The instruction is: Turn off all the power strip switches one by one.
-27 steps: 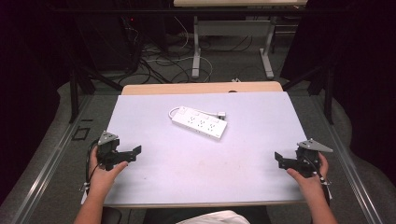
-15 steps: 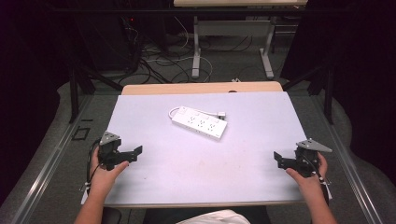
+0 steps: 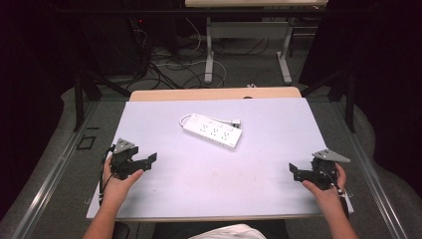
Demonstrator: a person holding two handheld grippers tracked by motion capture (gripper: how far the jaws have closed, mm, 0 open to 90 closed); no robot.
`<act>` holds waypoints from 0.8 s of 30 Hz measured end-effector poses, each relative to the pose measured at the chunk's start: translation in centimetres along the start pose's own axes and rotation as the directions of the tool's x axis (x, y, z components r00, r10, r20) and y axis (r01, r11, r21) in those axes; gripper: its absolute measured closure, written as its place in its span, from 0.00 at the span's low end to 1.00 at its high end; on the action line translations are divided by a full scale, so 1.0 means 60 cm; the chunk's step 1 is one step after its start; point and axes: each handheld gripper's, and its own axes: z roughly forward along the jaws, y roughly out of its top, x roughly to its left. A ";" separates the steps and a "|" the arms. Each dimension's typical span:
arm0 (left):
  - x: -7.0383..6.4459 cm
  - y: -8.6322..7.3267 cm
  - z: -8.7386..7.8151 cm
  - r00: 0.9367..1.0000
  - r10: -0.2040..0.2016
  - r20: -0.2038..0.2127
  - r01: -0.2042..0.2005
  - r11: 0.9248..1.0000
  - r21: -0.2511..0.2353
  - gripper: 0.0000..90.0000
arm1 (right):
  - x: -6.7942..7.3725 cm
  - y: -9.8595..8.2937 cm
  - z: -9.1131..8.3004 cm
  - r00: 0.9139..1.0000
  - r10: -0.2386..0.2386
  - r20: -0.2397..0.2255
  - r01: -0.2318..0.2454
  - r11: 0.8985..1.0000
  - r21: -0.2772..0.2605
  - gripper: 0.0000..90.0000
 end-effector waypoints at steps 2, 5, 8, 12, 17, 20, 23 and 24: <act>-0.005 0.007 0.001 1.000 0.011 -0.007 -0.011 1.000 0.002 0.28 | 0.000 -0.001 0.001 1.000 -0.003 0.002 0.003 1.000 0.001 0.00; -0.011 0.017 0.003 1.000 0.014 -0.003 -0.014 1.000 0.000 0.36 | 0.000 0.000 -0.001 1.000 0.009 -0.006 -0.009 1.000 0.008 0.00; -0.014 0.027 0.007 1.000 0.019 0.005 -0.019 1.000 0.010 0.43 | 0.000 -0.001 -0.001 1.000 0.013 -0.005 -0.013 1.000 0.008 0.00; -0.020 0.039 0.011 1.000 0.023 0.018 -0.023 0.999 0.029 0.49 | 0.000 -0.002 -0.001 1.000 0.015 0.000 -0.015 1.000 0.003 0.00; -0.030 0.064 0.020 0.998 0.040 0.055 -0.042 0.999 0.032 0.56 | 0.000 -0.002 0.000 1.000 0.016 0.001 -0.016 1.000 0.002 0.00; -0.039 0.078 0.026 0.997 0.051 0.064 -0.053 0.998 0.033 0.56 | 0.000 -0.002 0.000 1.000 0.018 0.002 -0.018 1.000 -0.001 0.00; -0.049 0.095 0.030 0.995 0.080 0.061 -0.083 0.995 0.049 0.56 | 0.001 -0.002 -0.001 1.000 0.021 -0.008 -0.021 1.000 0.010 0.00; -0.053 0.099 0.032 0.995 0.085 0.061 -0.088 0.995 0.052 0.57 | 0.001 -0.002 -0.001 1.000 0.020 -0.009 -0.020 1.000 0.009 0.00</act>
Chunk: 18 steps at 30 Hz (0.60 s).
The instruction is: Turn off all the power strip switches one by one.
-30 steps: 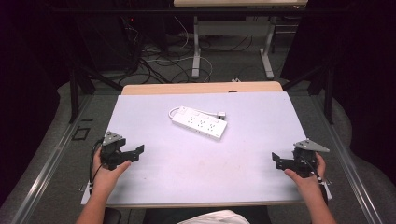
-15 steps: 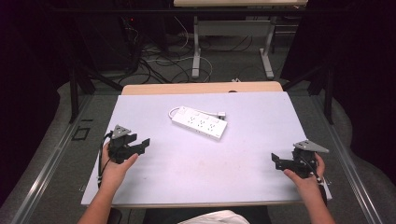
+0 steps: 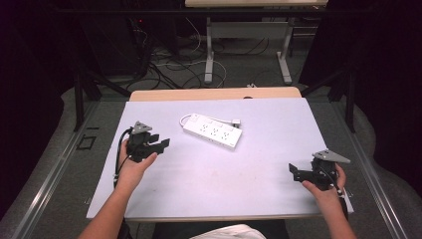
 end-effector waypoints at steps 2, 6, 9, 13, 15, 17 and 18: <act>-0.004 0.009 0.004 1.000 0.005 0.006 -0.005 1.000 -0.003 0.60 | 0.000 0.000 0.000 1.000 -0.003 -0.002 0.003 1.000 0.001 0.00; -0.011 0.028 0.011 1.000 0.001 0.008 0.000 1.000 -0.009 0.61 | 0.000 -0.001 0.000 1.000 0.000 -0.001 0.000 1.000 0.002 0.00; -0.015 0.040 0.017 1.000 -0.011 0.021 0.011 1.000 -0.009 0.63 | 0.000 -0.001 0.000 1.000 0.001 -0.004 -0.001 1.000 0.002 0.00; -0.019 0.053 0.027 0.999 -0.014 0.029 0.014 1.000 0.001 0.65 | 0.000 -0.001 0.000 1.000 -0.002 0.001 0.002 1.000 0.006 0.00; -0.021 0.060 0.033 0.999 -0.011 0.030 0.011 1.000 0.010 0.66 | 0.000 -0.001 0.001 1.000 -0.002 0.001 0.002 1.000 0.006 0.00; -0.022 0.066 0.038 0.999 -0.017 0.038 0.016 1.000 0.004 0.67 | 0.000 -0.001 0.000 1.000 -0.002 0.002 0.002 1.000 0.006 0.00; -0.022 0.069 0.039 0.999 -0.012 0.038 0.011 1.000 0.005 0.67 | 0.000 -0.001 0.000 1.000 -0.001 0.002 0.001 1.000 0.006 0.00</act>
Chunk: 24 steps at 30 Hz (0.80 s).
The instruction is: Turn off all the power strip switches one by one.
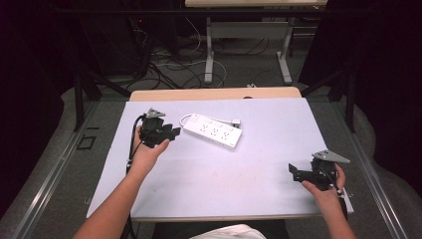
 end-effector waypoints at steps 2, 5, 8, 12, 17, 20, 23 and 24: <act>-0.001 0.007 0.002 1.000 0.004 0.002 -0.004 1.000 -0.003 0.68 | 0.000 0.000 0.000 1.000 0.000 0.000 0.000 1.000 0.001 0.00; -0.003 0.019 0.006 1.000 -0.002 0.006 0.002 1.000 -0.008 0.69 | 0.000 0.000 0.001 1.000 -0.001 -0.001 0.001 1.000 0.003 0.00; -0.005 0.030 0.011 1.000 0.001 0.011 -0.001 1.000 -0.013 0.71 | 0.000 0.000 0.000 1.000 -0.004 -0.002 0.004 1.000 0.014 0.00; -0.006 0.043 0.022 1.000 0.001 0.009 -0.001 1.000 -0.009 0.74 | -0.001 0.000 0.002 1.000 -0.002 -0.006 0.002 1.000 -0.003 0.00; -0.003 0.056 0.037 1.000 -0.018 0.011 0.018 1.000 0.008 0.78 | 0.000 -0.001 0.003 1.000 0.006 0.001 -0.006 1.000 -0.006 0.00; -0.002 0.062 0.044 1.000 -0.018 -0.002 0.018 1.000 0.016 0.80 | -0.001 0.000 0.004 1.000 -0.001 -0.004 0.001 1.000 -0.004 0.00; -0.001 0.069 0.051 1.000 -0.026 -0.011 0.026 1.000 0.017 0.83 | 0.000 0.000 0.004 1.000 0.007 -0.007 -0.007 1.000 -0.003 0.00; -0.001 0.070 0.053 1.000 -0.025 -0.011 0.025 1.000 0.017 0.84 | 0.000 0.001 0.004 1.000 0.012 -0.009 -0.012 1.000 -0.002 0.00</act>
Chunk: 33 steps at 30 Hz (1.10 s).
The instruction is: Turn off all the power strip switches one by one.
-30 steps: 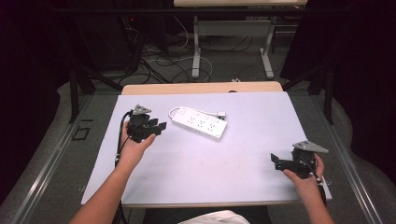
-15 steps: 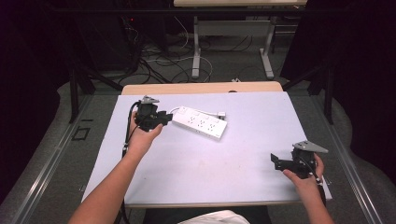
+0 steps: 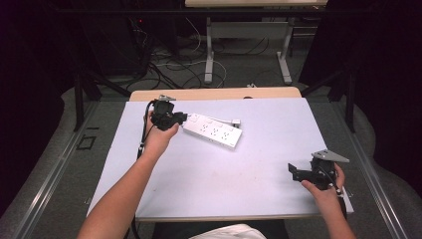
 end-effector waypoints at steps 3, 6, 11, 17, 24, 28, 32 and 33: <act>0.000 0.005 0.007 1.000 -0.001 -0.005 0.001 1.000 -0.008 0.85 | -0.001 0.000 0.001 1.000 -0.005 -0.002 0.005 1.000 -0.001 0.00; 0.001 0.010 0.013 1.000 -0.007 -0.009 0.007 1.000 -0.003 0.88 | 0.001 0.001 0.001 1.000 -0.004 0.005 0.004 1.000 -0.003 0.00; 0.004 0.017 0.022 1.000 -0.015 -0.011 0.015 1.000 0.007 0.92 | 0.002 0.001 0.001 1.000 0.002 -0.003 -0.002 1.000 -0.001 0.00; 0.008 0.024 0.035 0.999 -0.030 -0.018 0.030 1.000 0.010 0.97 | 0.001 0.001 0.002 1.000 -0.003 -0.003 0.003 1.000 -0.001 0.00; 0.014 0.031 0.053 0.999 -0.026 -0.042 0.027 0.999 0.033 1.00 | 0.002 0.000 0.003 1.000 -0.009 0.002 0.009 1.000 -0.004 0.00; 0.016 0.036 0.063 0.999 -0.023 -0.048 0.025 0.999 0.045 1.00 | 0.002 0.002 0.001 1.000 -0.014 -0.004 0.015 1.000 0.025 0.00; 0.017 0.040 0.075 0.998 -0.024 -0.053 0.027 0.998 0.050 1.00 | 0.002 -0.001 0.005 1.000 -0.014 -0.008 0.014 1.000 0.005 0.00; 0.017 0.040 0.079 0.998 -0.027 -0.055 0.030 0.998 0.054 1.00 | 0.003 -0.001 0.005 1.000 -0.004 -0.009 0.004 1.000 0.007 0.00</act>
